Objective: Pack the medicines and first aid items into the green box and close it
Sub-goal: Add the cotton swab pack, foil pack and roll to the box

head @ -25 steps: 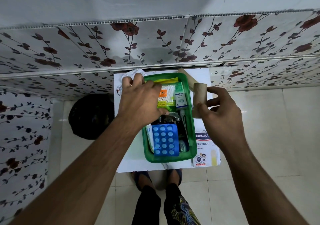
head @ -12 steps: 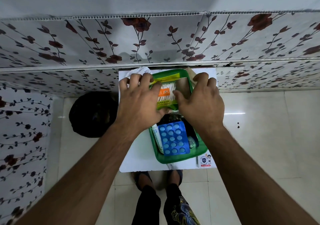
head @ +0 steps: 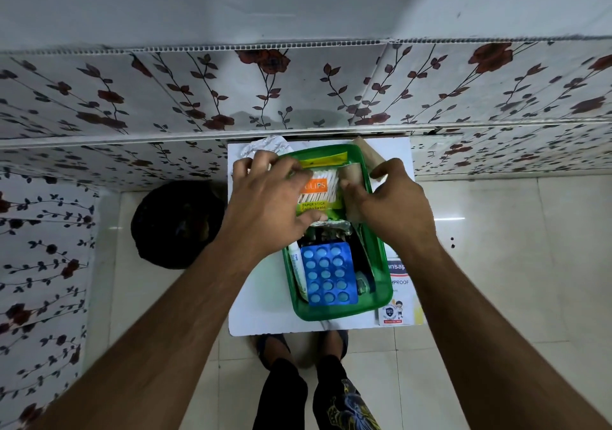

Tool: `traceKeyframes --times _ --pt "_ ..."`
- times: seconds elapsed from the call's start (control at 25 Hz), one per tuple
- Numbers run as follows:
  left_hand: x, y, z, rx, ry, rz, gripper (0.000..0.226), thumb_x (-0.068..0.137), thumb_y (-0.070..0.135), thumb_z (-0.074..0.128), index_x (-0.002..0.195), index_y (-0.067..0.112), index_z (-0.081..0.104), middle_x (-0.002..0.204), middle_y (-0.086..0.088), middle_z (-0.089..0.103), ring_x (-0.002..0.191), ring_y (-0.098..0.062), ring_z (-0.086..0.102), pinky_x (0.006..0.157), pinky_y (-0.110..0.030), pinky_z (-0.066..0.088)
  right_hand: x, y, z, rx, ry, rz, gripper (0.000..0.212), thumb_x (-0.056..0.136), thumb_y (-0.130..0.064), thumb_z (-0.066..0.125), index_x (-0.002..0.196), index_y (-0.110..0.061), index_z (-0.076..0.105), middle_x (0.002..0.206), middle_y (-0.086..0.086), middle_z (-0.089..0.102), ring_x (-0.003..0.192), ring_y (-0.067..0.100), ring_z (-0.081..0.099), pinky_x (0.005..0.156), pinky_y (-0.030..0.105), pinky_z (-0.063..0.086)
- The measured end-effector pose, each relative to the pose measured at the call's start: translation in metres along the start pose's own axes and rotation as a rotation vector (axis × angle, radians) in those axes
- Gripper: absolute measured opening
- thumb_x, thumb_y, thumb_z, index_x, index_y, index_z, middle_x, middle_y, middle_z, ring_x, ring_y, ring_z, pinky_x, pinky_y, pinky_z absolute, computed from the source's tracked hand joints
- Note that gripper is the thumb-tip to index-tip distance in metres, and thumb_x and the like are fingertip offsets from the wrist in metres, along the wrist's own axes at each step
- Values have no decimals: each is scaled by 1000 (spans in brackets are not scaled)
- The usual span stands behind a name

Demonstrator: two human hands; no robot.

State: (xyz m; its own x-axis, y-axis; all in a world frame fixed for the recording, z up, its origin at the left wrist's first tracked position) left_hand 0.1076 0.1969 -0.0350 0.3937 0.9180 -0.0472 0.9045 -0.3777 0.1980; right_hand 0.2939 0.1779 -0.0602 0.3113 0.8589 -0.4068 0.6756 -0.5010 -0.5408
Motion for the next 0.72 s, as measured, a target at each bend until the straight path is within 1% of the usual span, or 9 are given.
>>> traceKeyframes --times 0.08,0.12,0.16,0.24,0.36,0.44,0.56,0.64,0.72 --pt "-8 -34 -16 -281 164 -168 40 85 47 60 116 21 67 115 0 63 109 -25 49 87 -36 33 10 14 -16 154 48 42 44 82 -62 52 104 -25 59 88 0 69 82 24 66 76 39 54" --pt "-12 -61 -17 -426 247 -302 31 87 36 60 112 20 68 111 -3 64 106 -25 53 86 -33 37 19 20 -25 176 103 46 38 85 -56 53 103 -24 63 89 1 70 84 26 67 77 37 53" --pt "-17 -88 -9 -531 294 -440 26 87 29 61 110 18 68 110 -5 64 103 -26 57 85 -32 42 30 24 -31 121 151 33 33 87 -47 54 106 -23 66 94 3 70 88 26 67 77 33 51" --pt "-14 -121 21 -557 214 -612 31 85 29 66 113 15 66 111 -12 63 102 -29 61 86 -36 48 53 24 -27 -60 157 -30 33 88 -36 57 116 -21 66 110 8 67 100 28 63 82 32 48" --pt "2 -125 55 -465 0 -621 48 76 37 76 118 17 62 116 -17 56 108 -34 56 90 -40 47 76 17 -1 -218 75 -99 41 89 -41 58 124 -22 63 121 11 63 110 33 60 88 39 51" --pt "8 -126 61 -431 -2 -626 53 71 33 80 117 17 59 117 -18 54 108 -37 53 88 -40 46 84 17 7 -223 32 -88 40 89 -47 57 120 -23 66 118 9 67 108 31 62 84 37 51" --pt "13 -129 63 -427 43 -653 62 64 27 84 116 13 55 114 -18 56 105 -38 53 85 -40 45 88 14 14 -200 -25 -106 34 89 -45 56 112 -24 69 105 6 74 98 30 65 74 32 47" --pt "15 -133 66 -435 33 -662 56 65 27 84 112 12 58 111 -17 61 104 -36 54 82 -38 42 88 13 18 -203 -47 -134 31 90 -41 55 110 -22 70 100 8 74 93 32 65 71 31 44" --pt "9 -138 62 -485 75 -696 37 74 26 79 103 12 62 102 -12 66 96 -32 59 77 -36 45 87 14 15 -193 -41 -133 32 90 -43 56 109 -21 70 98 7 74 91 31 65 70 31 44"
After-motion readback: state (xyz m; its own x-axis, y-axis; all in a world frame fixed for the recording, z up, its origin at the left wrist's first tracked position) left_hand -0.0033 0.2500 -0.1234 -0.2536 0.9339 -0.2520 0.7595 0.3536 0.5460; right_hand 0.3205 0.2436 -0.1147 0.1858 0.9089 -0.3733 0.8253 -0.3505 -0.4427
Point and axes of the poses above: each hand's wrist, its own x-axis towards the middle knuckle, its own z-axis out of the palm, y = z × x, the point moved 10 cm from there along x, towards the middle knuckle
